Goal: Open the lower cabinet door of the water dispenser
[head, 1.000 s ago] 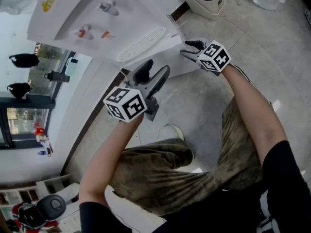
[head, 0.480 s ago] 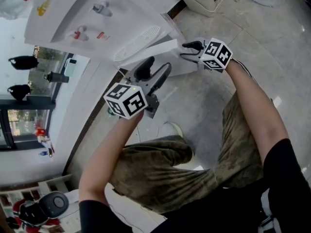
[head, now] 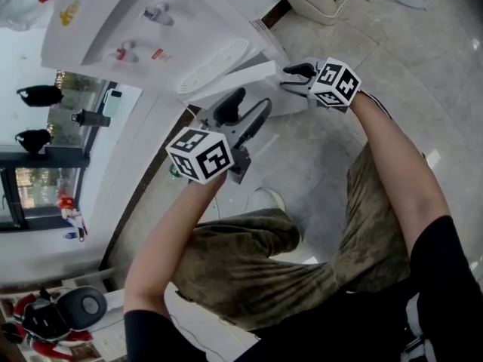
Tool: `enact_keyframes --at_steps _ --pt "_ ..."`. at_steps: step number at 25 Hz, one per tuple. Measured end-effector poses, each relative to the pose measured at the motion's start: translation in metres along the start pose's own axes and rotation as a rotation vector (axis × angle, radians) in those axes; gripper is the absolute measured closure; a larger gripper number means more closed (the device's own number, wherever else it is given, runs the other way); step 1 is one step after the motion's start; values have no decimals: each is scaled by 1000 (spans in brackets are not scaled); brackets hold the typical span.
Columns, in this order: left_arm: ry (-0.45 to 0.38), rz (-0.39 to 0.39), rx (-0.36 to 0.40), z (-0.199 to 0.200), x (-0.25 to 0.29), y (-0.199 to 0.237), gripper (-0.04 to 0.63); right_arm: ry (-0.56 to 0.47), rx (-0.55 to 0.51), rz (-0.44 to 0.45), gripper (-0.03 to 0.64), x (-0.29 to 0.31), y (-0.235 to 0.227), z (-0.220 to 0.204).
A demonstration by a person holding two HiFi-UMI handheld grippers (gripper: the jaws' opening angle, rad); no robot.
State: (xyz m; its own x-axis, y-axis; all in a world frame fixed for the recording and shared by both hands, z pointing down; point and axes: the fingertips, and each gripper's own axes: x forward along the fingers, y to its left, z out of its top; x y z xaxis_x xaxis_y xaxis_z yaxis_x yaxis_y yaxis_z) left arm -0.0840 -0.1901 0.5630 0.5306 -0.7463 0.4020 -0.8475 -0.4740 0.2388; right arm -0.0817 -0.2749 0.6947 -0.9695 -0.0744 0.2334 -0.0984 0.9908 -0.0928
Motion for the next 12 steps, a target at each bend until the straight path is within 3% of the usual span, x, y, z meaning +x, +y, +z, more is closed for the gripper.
enact_keyframes --at_steps 12 --pt "33 -1 -44 -13 2 5 316 18 -31 178 463 -10 30 -5"
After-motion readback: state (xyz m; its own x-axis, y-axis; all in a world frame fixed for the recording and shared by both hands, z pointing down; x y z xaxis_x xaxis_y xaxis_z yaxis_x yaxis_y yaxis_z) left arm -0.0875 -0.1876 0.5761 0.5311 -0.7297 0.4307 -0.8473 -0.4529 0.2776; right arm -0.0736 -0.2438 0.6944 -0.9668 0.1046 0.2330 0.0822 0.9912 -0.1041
